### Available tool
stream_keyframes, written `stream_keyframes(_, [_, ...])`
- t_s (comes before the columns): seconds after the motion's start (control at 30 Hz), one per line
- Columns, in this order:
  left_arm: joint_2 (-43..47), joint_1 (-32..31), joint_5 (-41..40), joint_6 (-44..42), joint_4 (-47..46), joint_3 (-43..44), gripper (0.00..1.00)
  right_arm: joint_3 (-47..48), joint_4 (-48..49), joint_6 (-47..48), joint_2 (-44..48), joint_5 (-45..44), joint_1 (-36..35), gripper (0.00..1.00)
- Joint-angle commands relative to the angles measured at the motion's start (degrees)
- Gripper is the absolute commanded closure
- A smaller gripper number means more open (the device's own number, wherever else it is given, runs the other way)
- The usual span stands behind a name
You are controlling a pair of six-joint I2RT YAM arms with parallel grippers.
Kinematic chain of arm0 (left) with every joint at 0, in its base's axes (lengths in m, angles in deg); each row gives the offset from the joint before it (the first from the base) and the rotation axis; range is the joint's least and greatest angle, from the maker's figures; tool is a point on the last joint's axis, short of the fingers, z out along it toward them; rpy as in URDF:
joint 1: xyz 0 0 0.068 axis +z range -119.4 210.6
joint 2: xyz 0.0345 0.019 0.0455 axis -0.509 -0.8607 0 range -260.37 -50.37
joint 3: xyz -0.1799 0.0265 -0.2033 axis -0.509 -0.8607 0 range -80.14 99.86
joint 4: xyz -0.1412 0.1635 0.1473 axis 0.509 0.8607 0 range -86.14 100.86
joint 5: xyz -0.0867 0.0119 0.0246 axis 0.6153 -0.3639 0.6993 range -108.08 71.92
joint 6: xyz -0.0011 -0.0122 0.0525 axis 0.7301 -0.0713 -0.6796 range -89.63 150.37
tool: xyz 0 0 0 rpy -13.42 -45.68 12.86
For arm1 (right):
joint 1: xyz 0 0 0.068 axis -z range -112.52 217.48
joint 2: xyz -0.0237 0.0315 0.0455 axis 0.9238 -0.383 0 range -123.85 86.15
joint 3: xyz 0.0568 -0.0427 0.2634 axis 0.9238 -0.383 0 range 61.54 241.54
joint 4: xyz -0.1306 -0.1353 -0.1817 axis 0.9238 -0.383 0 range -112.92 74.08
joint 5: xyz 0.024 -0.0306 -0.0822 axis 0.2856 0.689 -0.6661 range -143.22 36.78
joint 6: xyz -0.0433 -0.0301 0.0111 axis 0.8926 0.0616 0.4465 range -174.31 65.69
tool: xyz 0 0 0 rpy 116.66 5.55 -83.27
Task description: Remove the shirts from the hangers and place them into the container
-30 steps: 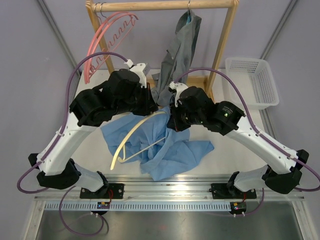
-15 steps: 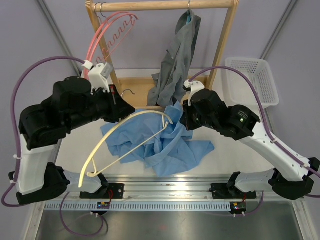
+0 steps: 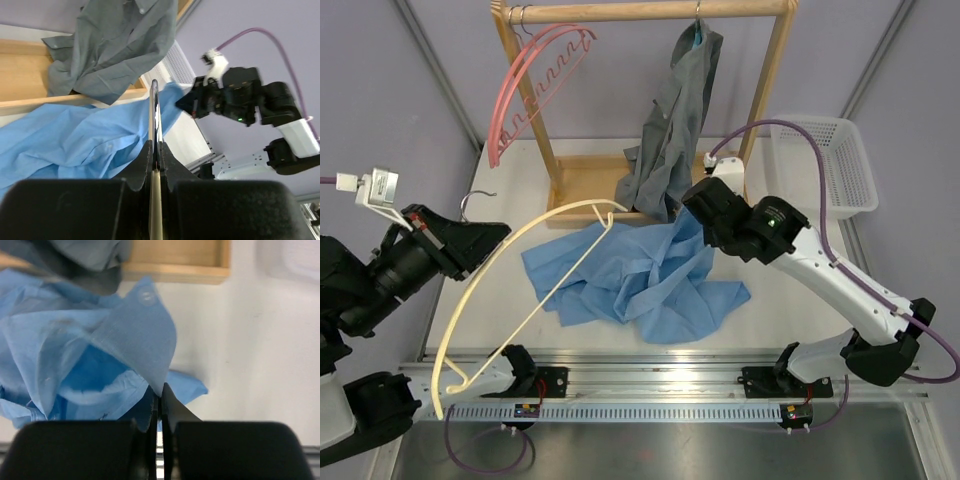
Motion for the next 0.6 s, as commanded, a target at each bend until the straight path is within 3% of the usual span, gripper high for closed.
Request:
stream_keyframes(0.0, [-1.92, -0.24, -3.45, -0.78, -7.55, -5.42, 1.00, 9.17, -8.05, -6.32, 3.35, -16.50, 1.62, 1.00])
stream_keyframes(0.2, [0.36, -0.24, -4.59, -1.31, -11.50, -12.28, 1.00, 25.77, -19.92, -8.88, 3.70, -31.72, 3.47, 1.00])
stream_keyframes(0.27, [0.45, -0.24, -4.77, -1.31, -11.86, -13.34, 1.00, 28.87, -19.25, -6.16, 4.31, -32.80, 3.65, 1.00])
stream_keyframes(0.43, [0.71, -0.24, -4.33, -1.14, -13.79, -15.62, 1.00, 30.65, -15.64, 0.95, 5.11, -28.08, 3.82, 1.00])
stream_keyframes(0.53, [0.19, -0.24, -4.59, -1.22, -15.28, -17.38, 1.00, 28.28, -20.64, -0.44, 3.10, -19.83, 3.82, 1.00])
stream_keyframes(0.57, [0.10, -0.24, -4.60, -1.31, -15.72, -18.25, 1.00, 24.44, -21.52, -0.70, 2.83, -13.45, 3.82, 1.00])
